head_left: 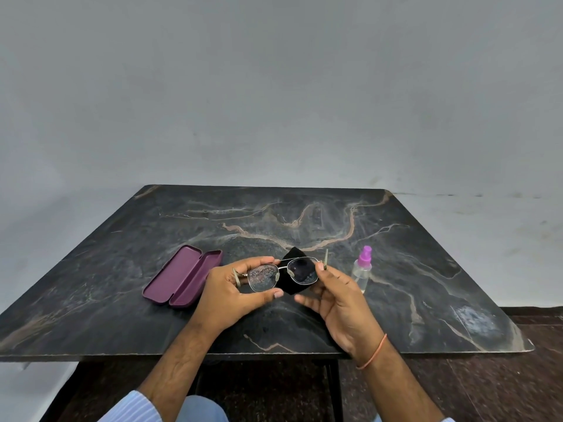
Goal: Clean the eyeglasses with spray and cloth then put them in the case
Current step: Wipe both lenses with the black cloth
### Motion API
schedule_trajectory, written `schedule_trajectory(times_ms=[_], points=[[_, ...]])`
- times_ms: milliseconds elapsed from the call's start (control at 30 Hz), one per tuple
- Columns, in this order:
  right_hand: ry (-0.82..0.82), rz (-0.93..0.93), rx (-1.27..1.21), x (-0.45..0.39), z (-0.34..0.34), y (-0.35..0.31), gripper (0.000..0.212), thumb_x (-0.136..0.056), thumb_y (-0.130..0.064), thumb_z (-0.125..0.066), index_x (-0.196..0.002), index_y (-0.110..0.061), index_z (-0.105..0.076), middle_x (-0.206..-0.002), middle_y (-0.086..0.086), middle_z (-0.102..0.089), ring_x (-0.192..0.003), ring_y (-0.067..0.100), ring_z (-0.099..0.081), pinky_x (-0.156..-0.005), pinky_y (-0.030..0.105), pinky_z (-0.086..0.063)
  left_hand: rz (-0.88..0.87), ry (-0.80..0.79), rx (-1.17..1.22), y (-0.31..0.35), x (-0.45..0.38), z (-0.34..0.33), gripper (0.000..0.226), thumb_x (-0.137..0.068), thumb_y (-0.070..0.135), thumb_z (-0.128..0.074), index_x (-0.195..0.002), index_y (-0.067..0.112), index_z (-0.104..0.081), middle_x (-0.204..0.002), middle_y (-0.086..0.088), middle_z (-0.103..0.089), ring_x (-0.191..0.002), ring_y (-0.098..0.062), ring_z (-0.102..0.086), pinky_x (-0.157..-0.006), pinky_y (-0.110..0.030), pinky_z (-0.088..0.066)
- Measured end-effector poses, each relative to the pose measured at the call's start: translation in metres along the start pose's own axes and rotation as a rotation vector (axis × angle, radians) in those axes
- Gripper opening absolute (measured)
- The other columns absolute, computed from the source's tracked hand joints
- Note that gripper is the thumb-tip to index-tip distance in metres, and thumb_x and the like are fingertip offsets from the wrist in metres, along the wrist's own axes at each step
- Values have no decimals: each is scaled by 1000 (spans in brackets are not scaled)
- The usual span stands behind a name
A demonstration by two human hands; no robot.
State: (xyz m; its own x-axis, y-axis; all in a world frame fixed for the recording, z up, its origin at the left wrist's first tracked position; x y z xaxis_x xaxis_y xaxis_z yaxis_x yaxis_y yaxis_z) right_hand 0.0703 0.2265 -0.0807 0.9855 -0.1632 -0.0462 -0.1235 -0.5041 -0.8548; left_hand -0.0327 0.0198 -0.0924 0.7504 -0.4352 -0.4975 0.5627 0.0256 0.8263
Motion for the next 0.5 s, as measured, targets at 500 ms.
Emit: schedule_trajectory(times_ms=[500], points=[[85, 72, 9, -5, 5, 3, 23, -99, -23, -72, -111, -6, -82, -117, 22, -80, -99, 27, -80, -78, 34, -66, 2, 17, -29, -2, 0, 0, 61, -75, 29, -105, -131, 33, -82, -125, 16, -85, -119, -8, -81, -108, -26, -61]])
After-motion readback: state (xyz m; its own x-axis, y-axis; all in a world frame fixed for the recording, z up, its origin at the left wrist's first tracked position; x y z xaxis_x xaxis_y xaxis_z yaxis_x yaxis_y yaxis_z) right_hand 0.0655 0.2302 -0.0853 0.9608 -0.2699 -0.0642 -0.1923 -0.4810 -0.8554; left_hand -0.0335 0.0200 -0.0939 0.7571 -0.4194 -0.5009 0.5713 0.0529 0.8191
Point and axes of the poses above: each hand's wrist, its own x-axis away from the middle knuckle, its own z-axis out of the back of the hand, y = z × x, the point moved 1 cm from there along -x, towards the middle knuckle
